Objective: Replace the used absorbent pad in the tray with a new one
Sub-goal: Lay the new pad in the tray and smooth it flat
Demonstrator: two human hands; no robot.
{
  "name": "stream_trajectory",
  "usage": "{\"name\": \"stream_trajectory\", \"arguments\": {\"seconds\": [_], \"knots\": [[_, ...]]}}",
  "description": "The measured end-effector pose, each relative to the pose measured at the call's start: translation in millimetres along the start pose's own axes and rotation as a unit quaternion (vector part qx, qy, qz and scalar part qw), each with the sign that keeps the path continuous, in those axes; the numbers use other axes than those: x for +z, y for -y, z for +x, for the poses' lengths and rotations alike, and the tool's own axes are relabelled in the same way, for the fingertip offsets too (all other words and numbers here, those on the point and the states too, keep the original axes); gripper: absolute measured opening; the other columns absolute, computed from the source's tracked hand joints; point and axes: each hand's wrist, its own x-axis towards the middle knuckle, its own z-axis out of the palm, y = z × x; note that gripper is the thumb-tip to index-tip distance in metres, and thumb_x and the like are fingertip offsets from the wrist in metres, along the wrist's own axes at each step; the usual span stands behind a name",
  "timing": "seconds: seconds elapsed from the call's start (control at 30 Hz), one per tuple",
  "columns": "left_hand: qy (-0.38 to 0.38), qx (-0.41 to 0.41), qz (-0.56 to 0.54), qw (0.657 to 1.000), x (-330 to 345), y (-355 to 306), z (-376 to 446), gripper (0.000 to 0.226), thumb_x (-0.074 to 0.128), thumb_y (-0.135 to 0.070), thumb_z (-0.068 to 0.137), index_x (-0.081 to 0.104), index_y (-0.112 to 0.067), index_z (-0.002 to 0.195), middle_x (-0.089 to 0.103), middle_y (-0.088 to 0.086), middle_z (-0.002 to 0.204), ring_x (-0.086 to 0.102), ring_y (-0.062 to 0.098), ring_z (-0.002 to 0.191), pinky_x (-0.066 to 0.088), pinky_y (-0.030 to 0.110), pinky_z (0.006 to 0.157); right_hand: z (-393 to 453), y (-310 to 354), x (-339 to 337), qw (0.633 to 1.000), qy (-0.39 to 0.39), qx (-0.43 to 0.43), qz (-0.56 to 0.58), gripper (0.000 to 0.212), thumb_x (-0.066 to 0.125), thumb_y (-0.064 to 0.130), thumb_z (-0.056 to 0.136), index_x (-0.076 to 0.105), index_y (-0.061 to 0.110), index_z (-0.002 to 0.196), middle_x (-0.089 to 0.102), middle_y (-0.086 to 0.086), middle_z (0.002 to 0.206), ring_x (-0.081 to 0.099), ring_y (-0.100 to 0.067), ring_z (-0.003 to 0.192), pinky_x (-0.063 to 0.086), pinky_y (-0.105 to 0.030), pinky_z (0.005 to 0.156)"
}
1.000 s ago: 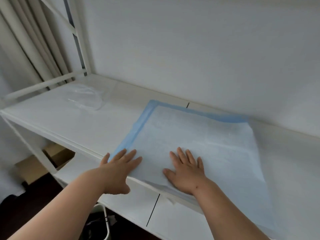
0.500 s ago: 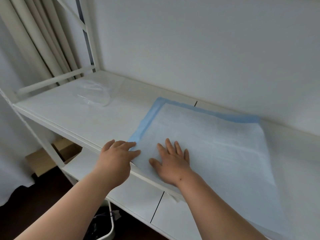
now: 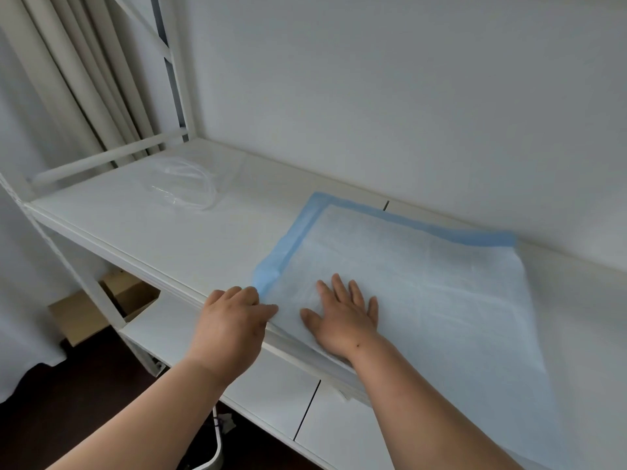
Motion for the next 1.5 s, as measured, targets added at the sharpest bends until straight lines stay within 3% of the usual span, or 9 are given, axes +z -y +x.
{"name": "stream_trajectory", "arguments": {"seconds": [0.27,0.5,0.63,0.83,0.93,1.07,1.17,1.3,1.5], "knots": [[-0.145,-0.054,-0.093,0.983,0.8,-16.6,-1.0,0.032,0.051,-0.019,0.079,0.076,-0.017,0.099,0.054,0.001,0.073,0.048,0.027,0.065,0.045,0.033,0.058,3.2,-8.4,-9.2,0.989,-0.045,0.015,0.139,0.064,0.033,0.056,0.097,0.019,0.029,0.153,0.007,0.006,0.163,0.001,-0.014,0.15,-0.005,-0.045,0.12],[-0.037,-0.172,-0.257,0.95,-9.3,-59.8,5.0,0.048,0.038,-0.021,0.09,0.056,-0.026,0.133,0.059,-0.015,0.106,0.055,0.011,0.097,0.039,0.019,0.077,-4.7,-22.4,-15.3,0.915,-0.092,0.011,0.394,0.055,0.044,0.046,0.099,0.036,0.023,0.148,0.033,0.005,0.156,0.027,-0.016,0.144,0.017,-0.04,0.12],[-0.027,-0.166,-0.365,0.916,-19.7,-84.7,8.9,0.045,0.046,-0.003,0.091,0.068,-0.033,0.116,0.062,-0.028,0.11,0.052,-0.016,0.098,0.033,-0.003,0.082,-12.2,-32.0,-16.7,0.86,-0.1,0.012,0.501,0.053,0.046,0.049,0.097,0.045,0.025,0.143,0.044,0.009,0.148,0.039,-0.011,0.137,0.026,-0.036,0.118],[0.108,-0.328,-0.694,0.631,-18.0,-105.8,4.6,0.029,0.043,-0.008,0.096,0.07,0.002,0.099,0.07,0.021,0.103,0.066,0.034,0.1,0.053,0.042,0.093,-19.1,-34.6,-21.0,0.848,-0.088,0.011,0.522,0.051,0.044,0.053,0.096,0.051,0.025,0.138,0.052,0.008,0.141,0.047,-0.012,0.13,0.032,-0.037,0.115],[0.148,-0.37,-0.711,0.58,-19.0,-101.3,2.1,0.027,0.045,-0.004,0.095,0.072,0.0,0.092,0.073,0.018,0.096,0.07,0.028,0.089,0.054,0.04,0.086,-19.4,-33.3,-23.3,0.85,-0.08,0.004,0.52,0.043,0.045,0.044,0.099,0.054,0.023,0.136,0.052,0.007,0.141,0.046,-0.012,0.131,0.031,-0.035,0.115],[0.278,-0.391,-0.62,0.62,-23.6,-89.9,3.6,0.02,0.05,-0.007,0.093,0.066,0.005,0.097,0.071,0.019,0.08,0.07,0.029,0.065,0.057,0.034,0.062,-18.6,-30.2,-24.0,0.876,-0.055,-0.018,0.479,0.029,0.048,0.048,0.095,0.063,0.023,0.092,0.067,0.005,0.108,0.06,-0.018,0.108,0.044,-0.044,0.103],[0.379,-0.339,-0.451,0.734,-36.1,-72.6,15.3,0.017,0.056,-0.014,0.09,0.069,-0.002,0.088,0.059,0.011,0.055,0.05,0.019,0.038,0.043,0.023,0.042,-12.1,-26.3,-20.9,0.914,-0.064,-0.041,0.398,0.054,0.042,0.067,0.084,0.061,0.027,0.115,0.063,0.005,0.122,0.056,-0.02,0.117,0.039,-0.048,0.107],[0.457,-0.207,-0.183,0.846,-57.8,-40.1,35.0,0.008,0.065,-0.021,0.079,0.067,-0.018,0.072,0.055,-0.001,0.06,0.045,0.016,0.049,0.039,0.02,0.045,-5.4,-21.7,-18.0,0.973,-0.045,-0.032,0.222,0.058,0.035,0.056,0.097,0.037,0.027,0.147,0.032,0.0,0.155,0.022,-0.018,0.145,0.009,-0.044,0.12],[0.269,-0.284,-0.28,0.877,-44.0,-21.5,60.9,0.011,0.048,-0.012,0.083,0.058,-0.011,0.087,0.06,0.006,0.084,0.053,0.023,0.072,0.046,0.03,0.061,-4.3,-16.7,-13.5,0.99,0.01,-0.017,0.143,0.061,0.024,0.062,0.096,0.021,0.036,0.152,0.004,0.003,0.163,-0.004,-0.019,0.15,-0.008,-0.043,0.119]]}}
